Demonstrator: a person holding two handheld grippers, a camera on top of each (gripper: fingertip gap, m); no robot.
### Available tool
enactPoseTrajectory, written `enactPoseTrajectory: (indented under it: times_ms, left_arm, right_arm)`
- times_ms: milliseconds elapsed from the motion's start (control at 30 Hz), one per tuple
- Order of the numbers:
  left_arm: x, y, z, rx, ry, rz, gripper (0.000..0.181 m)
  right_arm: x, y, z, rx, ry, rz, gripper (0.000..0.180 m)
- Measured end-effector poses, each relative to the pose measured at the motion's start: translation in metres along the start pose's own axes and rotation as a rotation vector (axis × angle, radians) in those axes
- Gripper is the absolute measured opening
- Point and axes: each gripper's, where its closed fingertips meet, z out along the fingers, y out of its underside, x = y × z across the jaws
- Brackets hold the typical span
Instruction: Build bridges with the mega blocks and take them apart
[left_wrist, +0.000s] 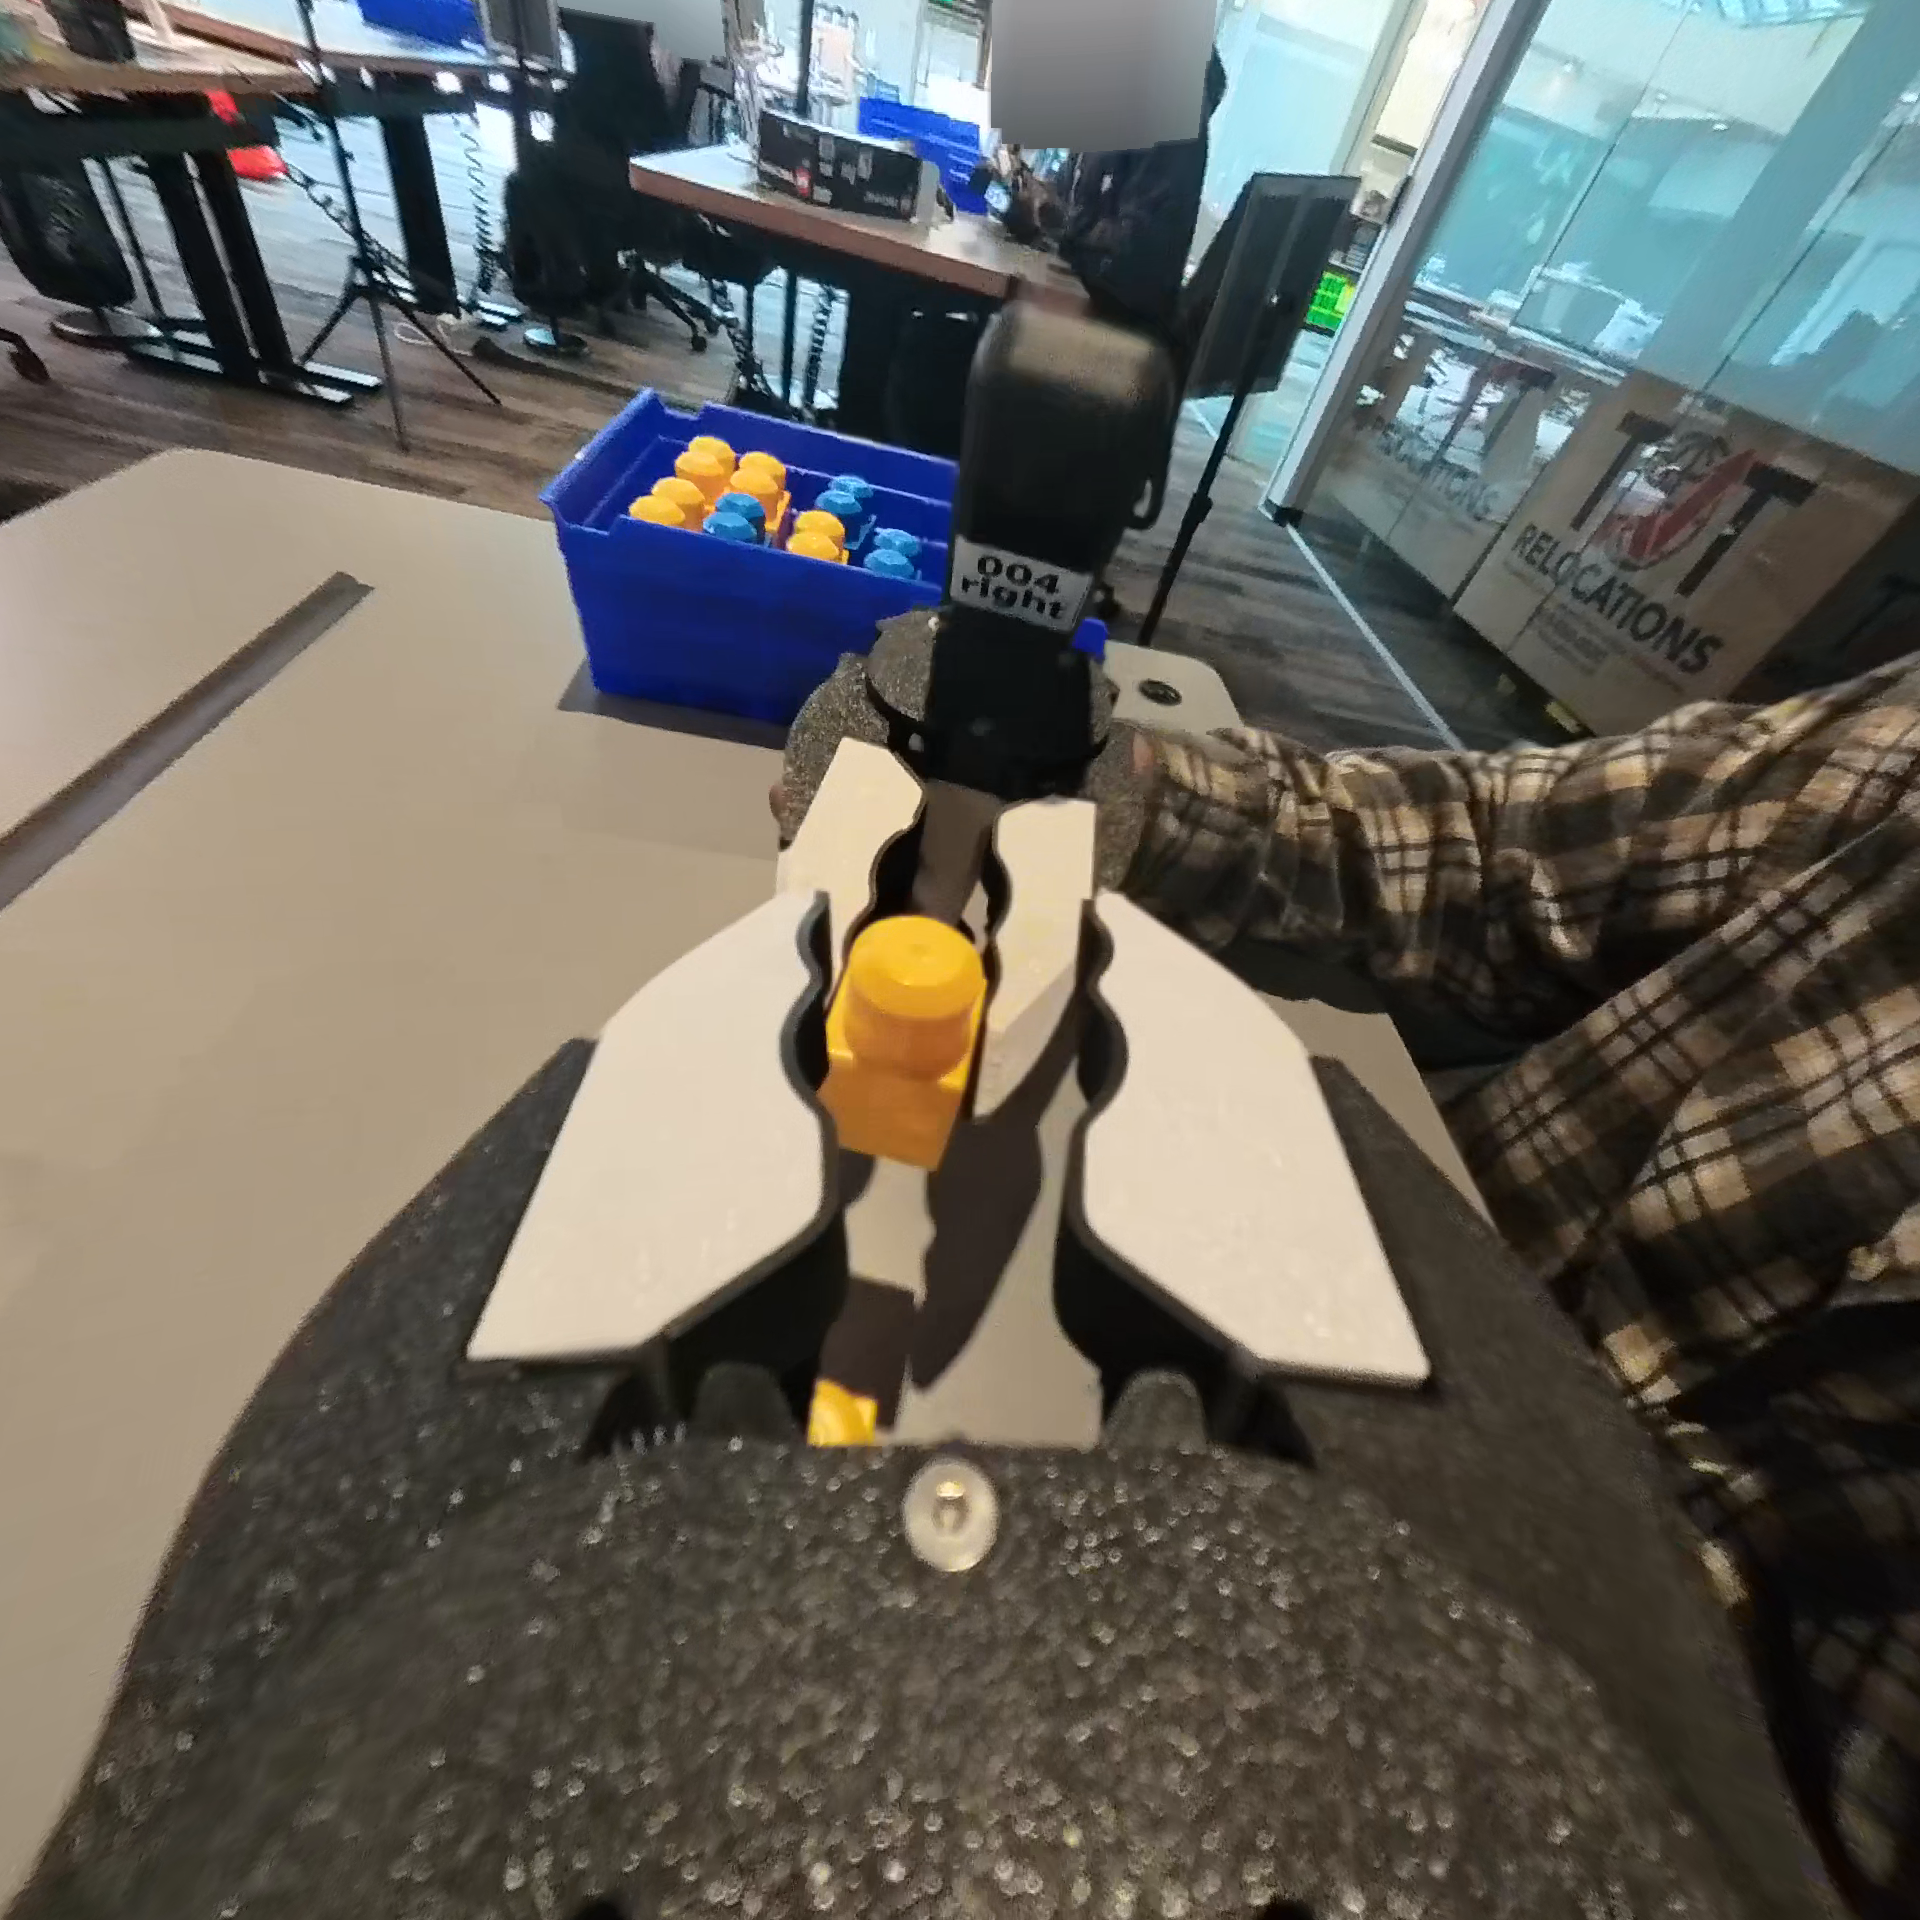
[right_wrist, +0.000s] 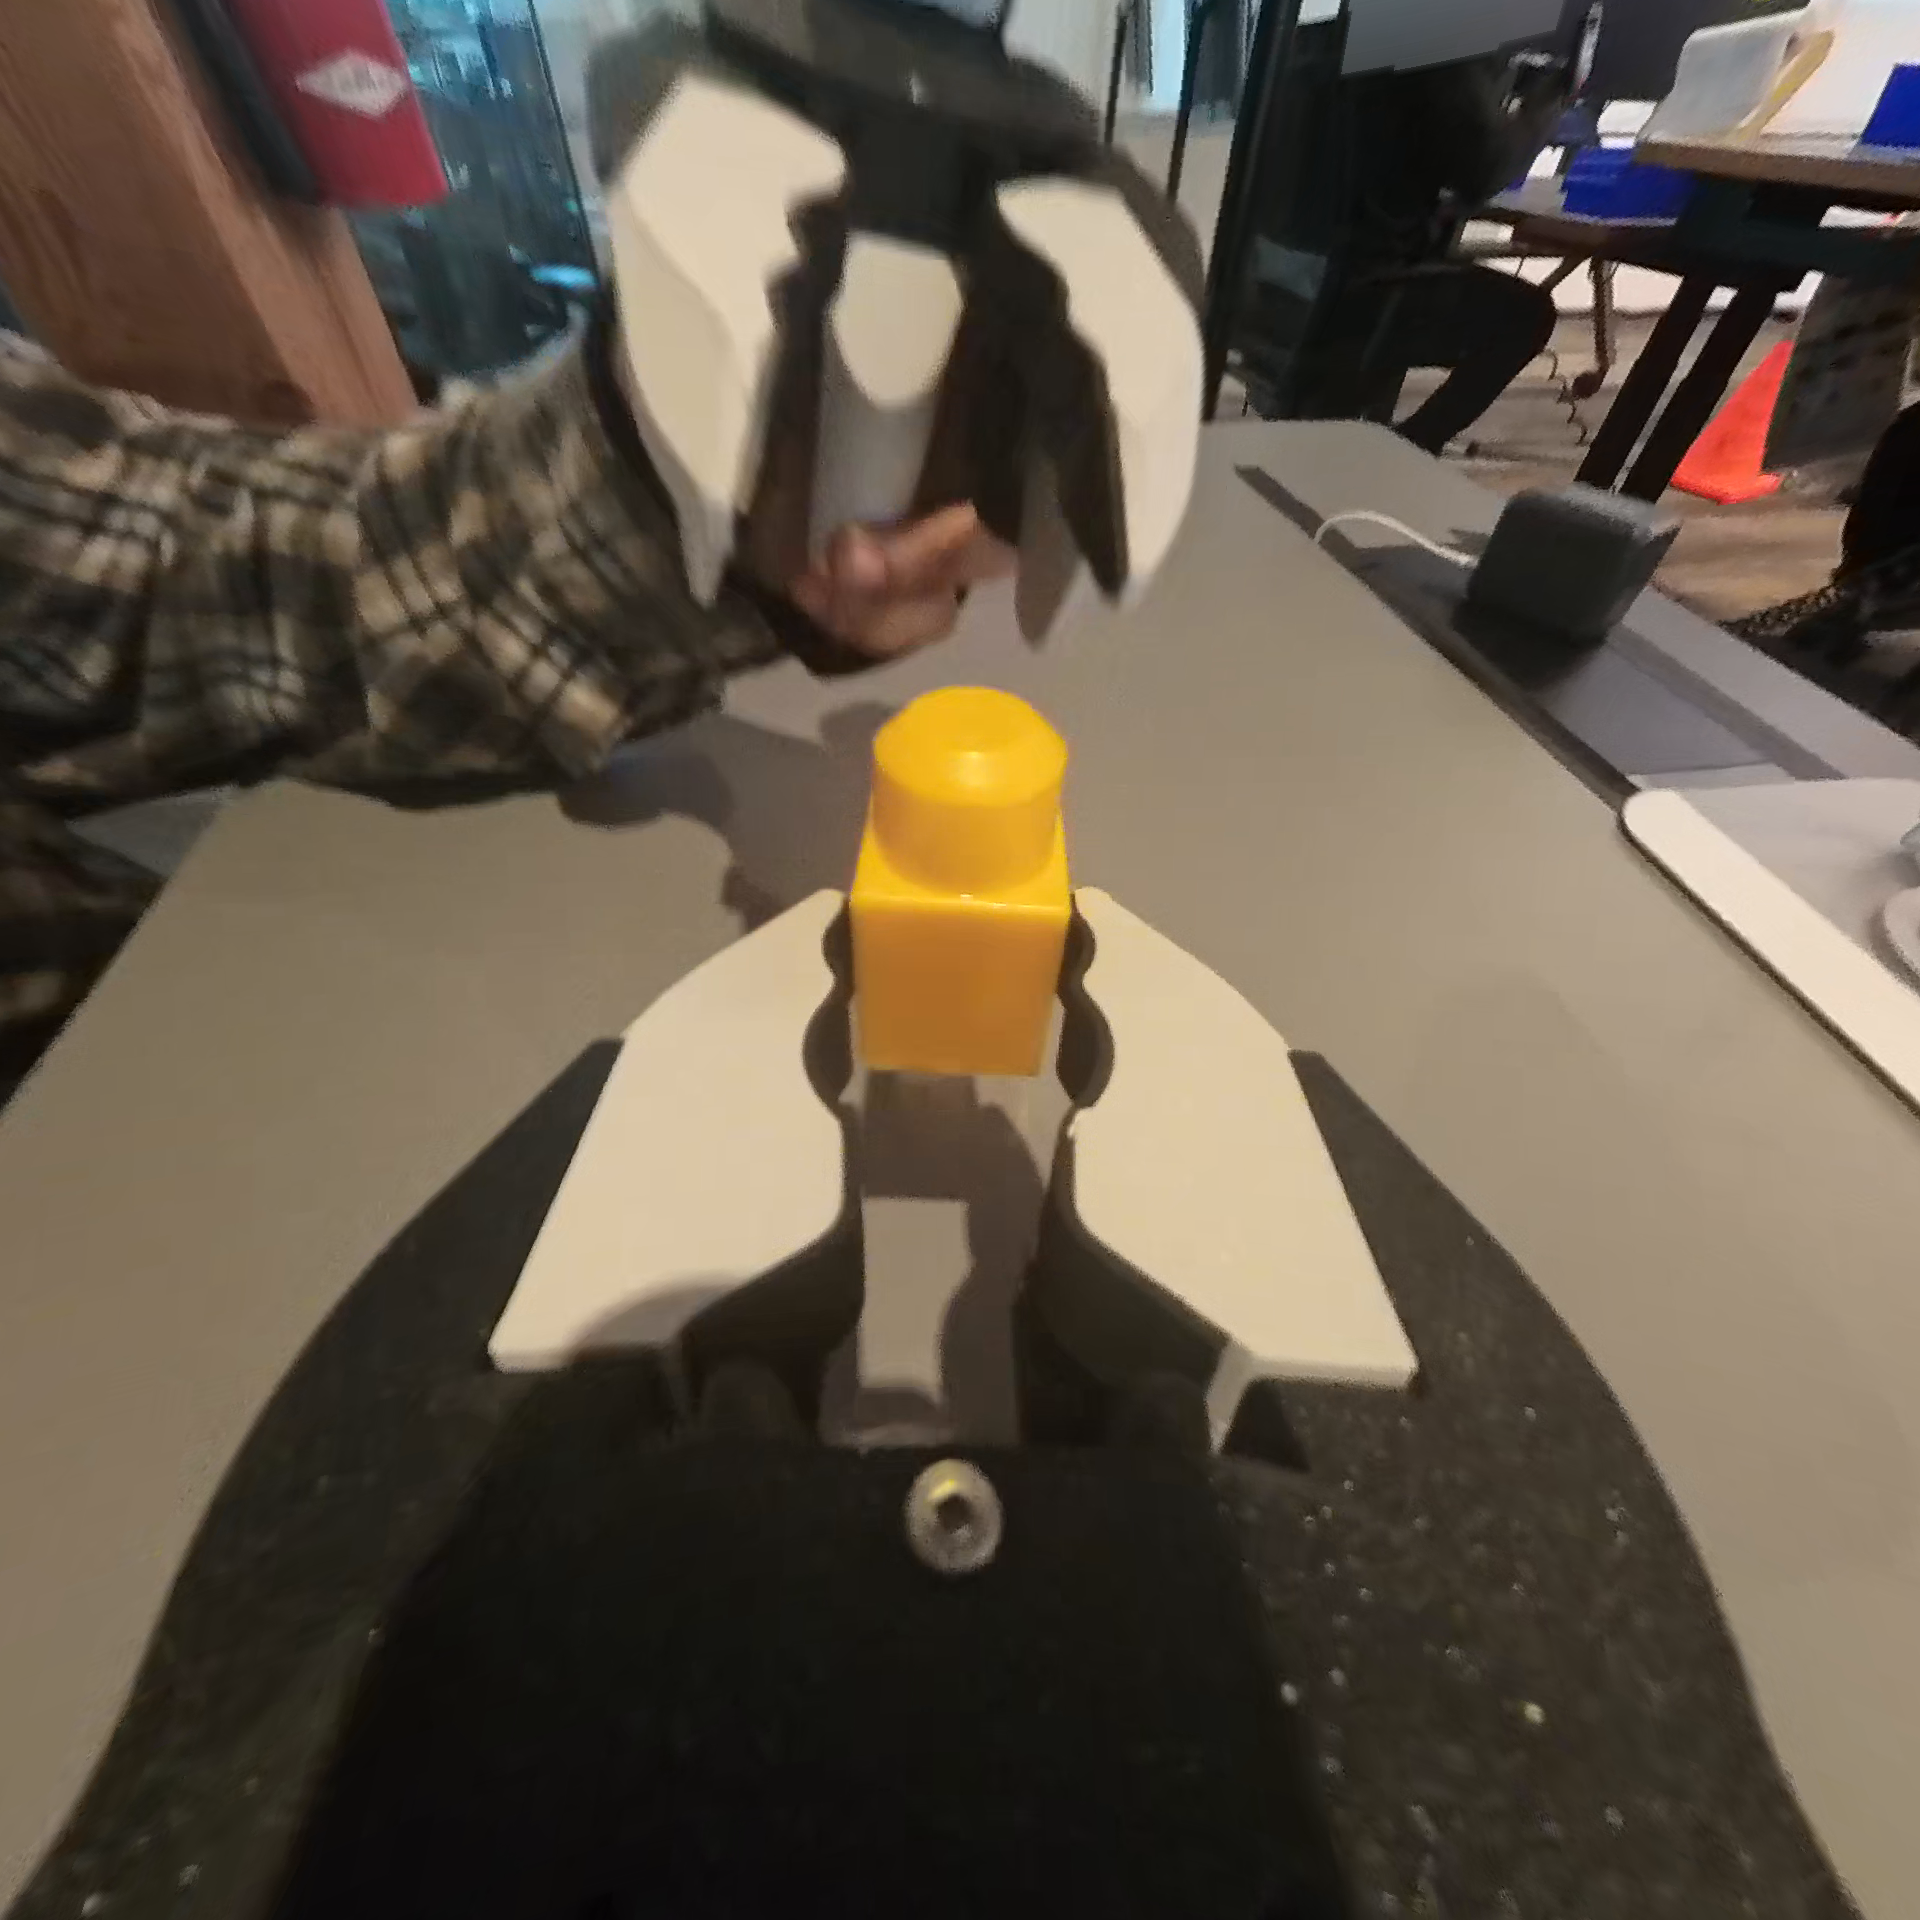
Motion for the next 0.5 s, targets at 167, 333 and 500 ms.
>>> enactPoseTrajectory:
  times_ms: [167, 333, 500]
  left_arm:
    - [-0.005, 0.031, -0.043, -0.019, -0.134, 0.030, 0.048]
    - [-0.015, 0.059, -0.089, 0.075, -0.265, 0.034, 0.040]
    - [-0.020, 0.055, -0.113, 0.139, -0.313, 0.043, 0.039]
  right_arm:
    - [0.006, 0.025, 0.000, -0.084, -0.010, -0.004, 0.036]
    - [0.004, 0.044, 0.008, -0.167, -0.044, -0.006, 0.036]
    - [0.000, 0.058, 0.021, -0.236, -0.068, -0.018, 0.037]
